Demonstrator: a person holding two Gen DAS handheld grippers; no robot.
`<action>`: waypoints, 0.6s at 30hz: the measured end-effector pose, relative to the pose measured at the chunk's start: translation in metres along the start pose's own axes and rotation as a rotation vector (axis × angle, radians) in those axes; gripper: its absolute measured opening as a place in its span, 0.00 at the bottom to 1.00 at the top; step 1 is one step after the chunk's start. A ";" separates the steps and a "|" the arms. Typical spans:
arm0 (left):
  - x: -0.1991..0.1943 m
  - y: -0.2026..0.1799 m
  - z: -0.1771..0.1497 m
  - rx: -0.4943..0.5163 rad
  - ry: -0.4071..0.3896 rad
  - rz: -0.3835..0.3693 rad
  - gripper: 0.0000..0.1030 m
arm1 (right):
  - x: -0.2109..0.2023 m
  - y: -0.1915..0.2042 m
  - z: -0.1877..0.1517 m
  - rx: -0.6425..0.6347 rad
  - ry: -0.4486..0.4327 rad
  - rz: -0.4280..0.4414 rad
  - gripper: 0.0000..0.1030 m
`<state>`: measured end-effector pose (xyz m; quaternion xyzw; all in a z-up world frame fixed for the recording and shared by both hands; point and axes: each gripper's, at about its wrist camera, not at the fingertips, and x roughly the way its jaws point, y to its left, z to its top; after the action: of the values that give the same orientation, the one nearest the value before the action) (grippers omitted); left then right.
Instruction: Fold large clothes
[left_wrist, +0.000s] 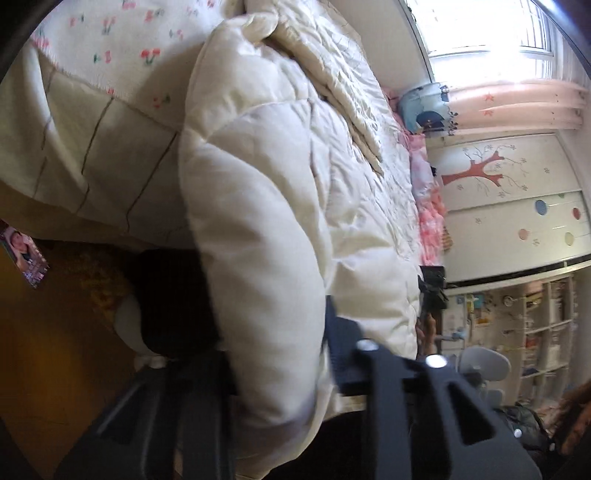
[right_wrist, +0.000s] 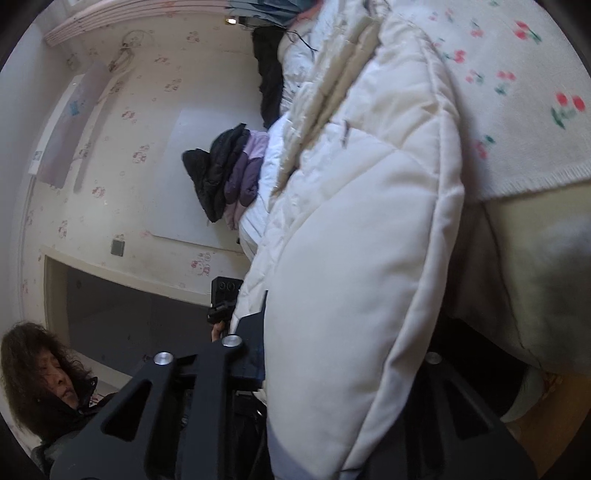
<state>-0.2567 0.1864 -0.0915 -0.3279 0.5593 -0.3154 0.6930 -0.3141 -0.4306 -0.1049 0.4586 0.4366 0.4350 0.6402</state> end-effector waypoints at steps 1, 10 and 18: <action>-0.006 -0.008 0.000 0.011 -0.025 -0.001 0.16 | -0.002 0.005 0.001 -0.013 -0.016 0.013 0.18; -0.062 -0.071 0.005 0.149 -0.150 -0.033 0.13 | -0.023 0.077 0.021 -0.167 -0.121 0.108 0.17; -0.053 -0.046 -0.007 0.099 -0.105 -0.101 0.13 | -0.025 0.066 0.013 -0.128 -0.104 0.106 0.17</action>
<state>-0.2760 0.2016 -0.0253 -0.3370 0.4887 -0.3598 0.7198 -0.3177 -0.4439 -0.0344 0.4612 0.3489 0.4710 0.6661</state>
